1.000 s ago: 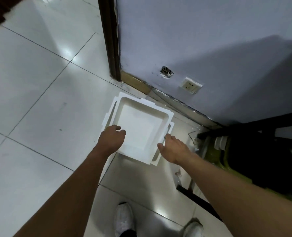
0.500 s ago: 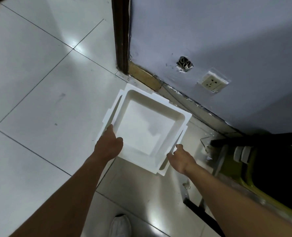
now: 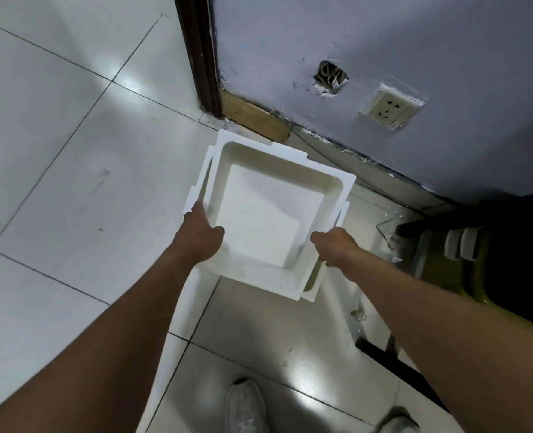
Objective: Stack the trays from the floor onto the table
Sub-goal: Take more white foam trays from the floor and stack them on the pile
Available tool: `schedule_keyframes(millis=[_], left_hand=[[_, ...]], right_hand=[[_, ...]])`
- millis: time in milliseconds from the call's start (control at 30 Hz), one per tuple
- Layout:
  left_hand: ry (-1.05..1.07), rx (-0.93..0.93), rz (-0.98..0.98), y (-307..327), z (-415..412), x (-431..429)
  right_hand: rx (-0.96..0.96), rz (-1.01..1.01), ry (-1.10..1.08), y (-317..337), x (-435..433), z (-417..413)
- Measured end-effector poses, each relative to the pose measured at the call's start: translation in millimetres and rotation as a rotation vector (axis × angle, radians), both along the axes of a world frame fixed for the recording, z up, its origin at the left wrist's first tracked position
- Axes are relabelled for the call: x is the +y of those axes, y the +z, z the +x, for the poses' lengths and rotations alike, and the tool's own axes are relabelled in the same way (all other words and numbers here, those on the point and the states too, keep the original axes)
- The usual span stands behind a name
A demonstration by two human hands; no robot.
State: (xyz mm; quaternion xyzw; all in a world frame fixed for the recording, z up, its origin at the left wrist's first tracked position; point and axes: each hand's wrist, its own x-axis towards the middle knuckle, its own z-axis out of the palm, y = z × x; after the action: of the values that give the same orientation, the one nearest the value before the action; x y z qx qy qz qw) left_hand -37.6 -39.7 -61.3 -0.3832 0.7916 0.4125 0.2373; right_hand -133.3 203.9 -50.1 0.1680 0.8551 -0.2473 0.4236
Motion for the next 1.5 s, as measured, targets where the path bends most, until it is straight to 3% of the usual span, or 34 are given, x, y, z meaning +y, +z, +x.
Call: schedule_keyframes(millis=[300, 633, 1233, 1500], left_hand=[[-0.027, -0.003, -0.114, 38, -5, -16], [-0.028, -0.003, -0.099, 132, 12, -18], [-0.117, 0.235, -0.162, 473, -21, -2], [-0.099, 0.381, -0.251, 569, 5, 57]], right_hand=[[0.029, 0.104, 0.121, 41, 0, -21], [0.121, 0.132, 0.229, 154, -5, -20], [0.371, -0.052, 0.275, 446, 29, -32], [0.617, -0.002, 0.226, 558, 73, -20]])
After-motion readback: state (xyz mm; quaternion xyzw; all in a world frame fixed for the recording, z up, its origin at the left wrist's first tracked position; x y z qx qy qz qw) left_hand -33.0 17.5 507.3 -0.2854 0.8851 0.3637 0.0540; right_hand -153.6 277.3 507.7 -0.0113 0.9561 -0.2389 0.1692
